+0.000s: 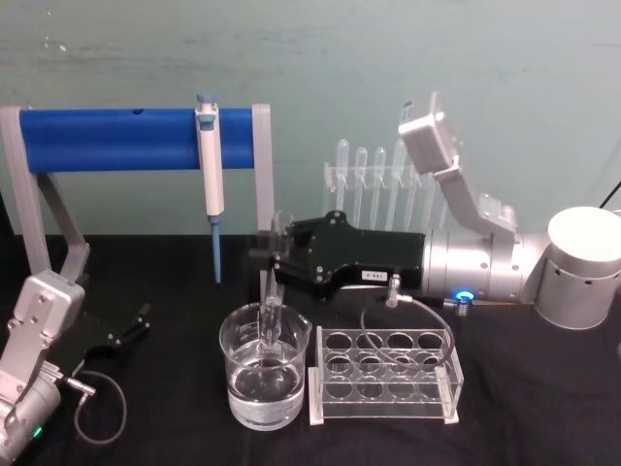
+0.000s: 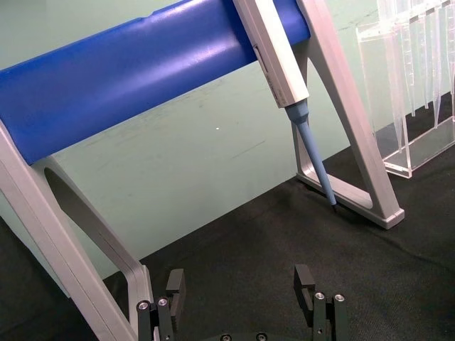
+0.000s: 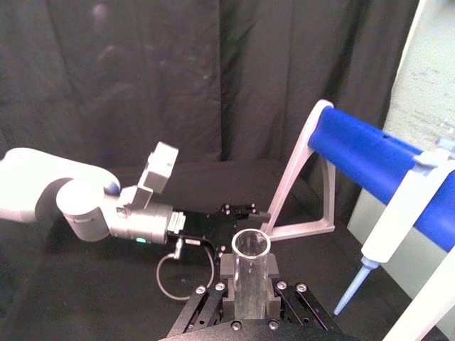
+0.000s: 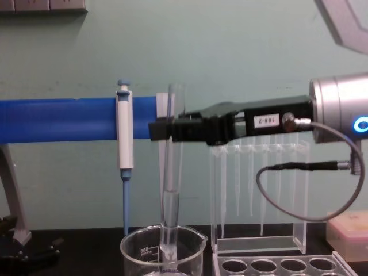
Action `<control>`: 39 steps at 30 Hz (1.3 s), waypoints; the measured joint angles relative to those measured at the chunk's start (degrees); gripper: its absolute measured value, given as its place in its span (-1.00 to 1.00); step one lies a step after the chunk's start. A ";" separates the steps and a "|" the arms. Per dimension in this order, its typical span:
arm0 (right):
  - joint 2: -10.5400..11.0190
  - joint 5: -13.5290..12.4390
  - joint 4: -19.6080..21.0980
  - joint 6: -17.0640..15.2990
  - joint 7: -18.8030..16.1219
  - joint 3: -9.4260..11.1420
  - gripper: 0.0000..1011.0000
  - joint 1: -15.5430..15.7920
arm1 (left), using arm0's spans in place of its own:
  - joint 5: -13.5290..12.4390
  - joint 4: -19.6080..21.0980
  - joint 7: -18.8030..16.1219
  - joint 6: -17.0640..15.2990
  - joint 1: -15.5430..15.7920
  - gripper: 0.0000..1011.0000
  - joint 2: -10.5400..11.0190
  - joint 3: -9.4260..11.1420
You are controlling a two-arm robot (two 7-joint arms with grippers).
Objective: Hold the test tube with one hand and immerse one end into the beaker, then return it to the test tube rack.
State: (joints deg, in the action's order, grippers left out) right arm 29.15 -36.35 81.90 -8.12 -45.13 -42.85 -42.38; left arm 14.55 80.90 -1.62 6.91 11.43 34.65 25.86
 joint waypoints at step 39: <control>-3.28 9.84 -4.78 9.71 1.70 0.95 -0.55 6.02 | 0.00 0.00 0.00 0.00 0.00 0.98 0.00 0.00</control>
State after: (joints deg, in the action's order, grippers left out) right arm 25.86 -26.51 77.12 1.59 -43.42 -41.90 -36.36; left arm 14.55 80.90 -1.62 6.91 11.43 34.65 25.86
